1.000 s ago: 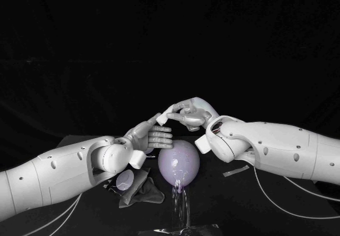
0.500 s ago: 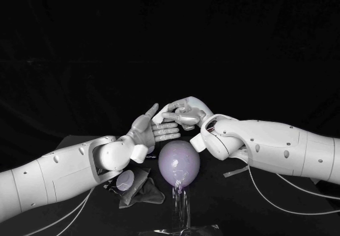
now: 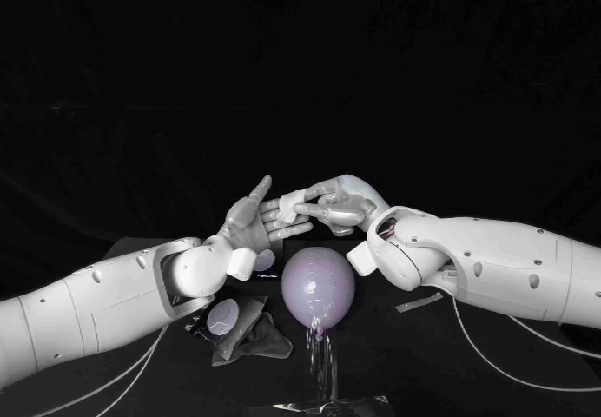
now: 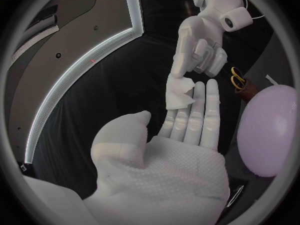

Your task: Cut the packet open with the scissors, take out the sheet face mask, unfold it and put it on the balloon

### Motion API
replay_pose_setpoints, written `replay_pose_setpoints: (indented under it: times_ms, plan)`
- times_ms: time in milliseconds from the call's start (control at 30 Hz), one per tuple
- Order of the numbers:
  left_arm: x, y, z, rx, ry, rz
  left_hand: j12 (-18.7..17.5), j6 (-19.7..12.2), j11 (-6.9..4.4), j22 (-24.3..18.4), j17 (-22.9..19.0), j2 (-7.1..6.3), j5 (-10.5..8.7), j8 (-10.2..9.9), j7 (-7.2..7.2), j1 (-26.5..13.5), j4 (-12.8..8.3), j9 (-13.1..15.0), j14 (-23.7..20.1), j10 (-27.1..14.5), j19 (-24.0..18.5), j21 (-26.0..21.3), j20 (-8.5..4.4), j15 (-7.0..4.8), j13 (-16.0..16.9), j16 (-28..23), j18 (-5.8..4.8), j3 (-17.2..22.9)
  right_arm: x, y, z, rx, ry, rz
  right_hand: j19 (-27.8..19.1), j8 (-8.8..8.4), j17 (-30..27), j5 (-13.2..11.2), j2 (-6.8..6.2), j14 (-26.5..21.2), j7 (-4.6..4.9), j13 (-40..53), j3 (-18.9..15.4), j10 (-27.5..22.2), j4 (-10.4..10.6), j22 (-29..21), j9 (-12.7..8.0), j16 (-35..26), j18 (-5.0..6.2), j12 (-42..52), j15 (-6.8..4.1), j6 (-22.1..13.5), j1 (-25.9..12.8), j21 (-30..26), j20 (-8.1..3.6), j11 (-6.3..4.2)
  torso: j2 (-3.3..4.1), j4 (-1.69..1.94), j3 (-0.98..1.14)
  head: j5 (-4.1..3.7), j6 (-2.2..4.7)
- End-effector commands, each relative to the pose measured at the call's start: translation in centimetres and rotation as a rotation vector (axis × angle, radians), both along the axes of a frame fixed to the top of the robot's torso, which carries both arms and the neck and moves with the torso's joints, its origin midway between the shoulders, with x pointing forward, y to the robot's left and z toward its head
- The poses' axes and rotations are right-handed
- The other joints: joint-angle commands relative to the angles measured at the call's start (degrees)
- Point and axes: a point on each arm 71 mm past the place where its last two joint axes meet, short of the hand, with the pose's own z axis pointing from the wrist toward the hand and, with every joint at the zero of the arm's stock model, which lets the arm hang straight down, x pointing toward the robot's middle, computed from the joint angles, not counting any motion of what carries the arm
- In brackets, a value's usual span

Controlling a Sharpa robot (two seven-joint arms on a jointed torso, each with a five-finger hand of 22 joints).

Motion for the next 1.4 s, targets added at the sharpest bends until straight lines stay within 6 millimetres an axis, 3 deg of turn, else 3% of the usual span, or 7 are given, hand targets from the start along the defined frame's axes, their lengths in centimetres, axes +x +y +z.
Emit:
replay_pose_setpoints:
  times_ms: [33,300,533,867,1100,1233,1400]
  plan:
    - [0.2,0.2,0.2,0.013,-0.025,0.022,-0.70,0.40,0.06,-0.08,-0.13,-0.88,-0.17,-0.53,2.21,4.39,-0.63,-0.34,0.51,0.42,0.19,-0.70,0.27,0.02,0.01,-0.60,0.43,0.15,-0.5,0.1,0.1,-0.003,-0.004,0.024,1.55,0.26,14.02,0.17,0.31,5.79,-0.06,0.08,-0.02,0.34,-0.24,12.41,1.09,0.23,-0.13,0.23,-0.38,0.24,0.16,0.17,-0.26,0.14,0.00,0.01,0.01,-0.02,-0.01]
    - [0.2,0.3,0.1,0.078,-0.065,0.011,-1.99,1.99,-0.47,-0.09,-0.40,-6.14,-0.16,-1.02,1.41,19.58,-6.03,-1.05,0.85,1.06,-2.88,-3.66,1.82,-0.17,0.05,-1.81,0.34,1.85,-0.8,-0.1,0.0,-0.016,0.011,0.026,1.64,0.29,14.19,0.17,0.31,5.84,-0.06,0.23,0.01,0.39,-0.30,12.47,1.11,0.34,-0.17,0.47,-0.37,0.23,0.19,0.34,-0.26,0.14,0.08,0.08,-0.06,-0.06,0.08]
    - [0.0,0.1,0.2,0.102,-0.101,-0.024,-2.79,4.07,-1.04,0.05,-0.48,-9.81,-0.20,-2.37,0.41,27.61,-9.58,-1.91,1.08,1.64,-2.63,-4.18,1.91,-0.52,0.00,-2.49,0.41,3.18,-0.7,-0.3,-0.4,-0.056,0.044,0.015,1.66,0.35,14.26,0.16,0.28,5.86,-0.07,0.26,0.04,0.45,-0.40,12.48,1.16,0.39,-0.18,0.53,-0.37,0.25,0.24,0.37,-0.26,0.13,0.05,0.14,-0.10,0.04,-0.17]
    - [-0.1,0.0,0.3,0.109,-0.119,-0.038,-2.90,6.00,-1.09,0.15,-0.29,-13.25,-0.26,-3.45,0.59,27.70,-8.95,-2.48,1.62,2.89,-1.89,-4.18,1.70,-0.58,0.11,-2.63,0.44,1.43,-0.9,-0.9,-0.9,-0.114,0.083,-0.001,1.64,0.58,14.31,0.17,0.27,5.88,-0.08,0.28,0.32,0.62,-0.84,12.46,1.33,0.42,-0.16,0.58,-0.41,0.24,0.49,0.31,-0.30,0.09,0.08,0.07,-0.07,0.21,-0.24]
    - [0.1,0.1,0.2,0.132,-0.124,-0.010,-2.68,7.76,-1.87,0.29,-0.09,-12.81,-0.21,-3.85,-0.24,31.38,-9.92,-2.65,1.83,4.37,-0.82,-3.87,1.29,-0.97,0.25,-2.81,0.48,2.35,-1.5,-1.2,-1.2,-0.126,0.098,0.001,1.64,0.60,14.27,0.17,0.26,5.87,-0.08,0.22,0.34,0.62,-0.87,12.46,1.34,0.39,-0.16,0.48,-0.41,0.24,0.50,0.31,-0.30,0.10,0.04,0.00,-0.01,0.36,-0.39]
    - [0.2,0.3,0.2,0.161,-0.130,0.009,-2.50,10.46,-2.74,0.68,0.09,-10.06,-0.19,-3.63,-0.80,41.53,-16.35,-2.44,2.16,6.35,0.54,-3.05,-0.44,-1.57,0.12,-3.13,0.42,10.99,-1.8,-1.4,-1.3,-0.123,0.097,-0.004,1.61,0.62,14.17,0.17,0.23,5.84,-0.07,0.20,0.34,0.62,-0.89,12.44,1.35,0.33,-0.15,0.44,-0.41,0.23,0.48,0.26,-0.30,0.10,0.02,0.01,0.01,0.30,-0.38]
    - [0.2,0.3,0.1,0.197,-0.142,0.019,-2.30,11.49,-2.91,1.70,0.03,-9.58,-0.30,-3.79,-0.89,41.12,-18.41,-2.24,3.18,7.84,1.22,-1.48,-1.52,-1.67,0.14,-3.46,0.05,15.03,-1.9,-1.6,-1.3,-0.108,0.097,-0.012,1.45,0.51,13.71,0.16,-0.04,5.71,0.08,-0.18,0.27,0.48,-0.93,12.34,1.38,0.02,-0.08,-0.23,-0.36,-0.30,0.18,-0.06,-0.30,0.21,0.03,0.01,0.00,0.24,-0.38]
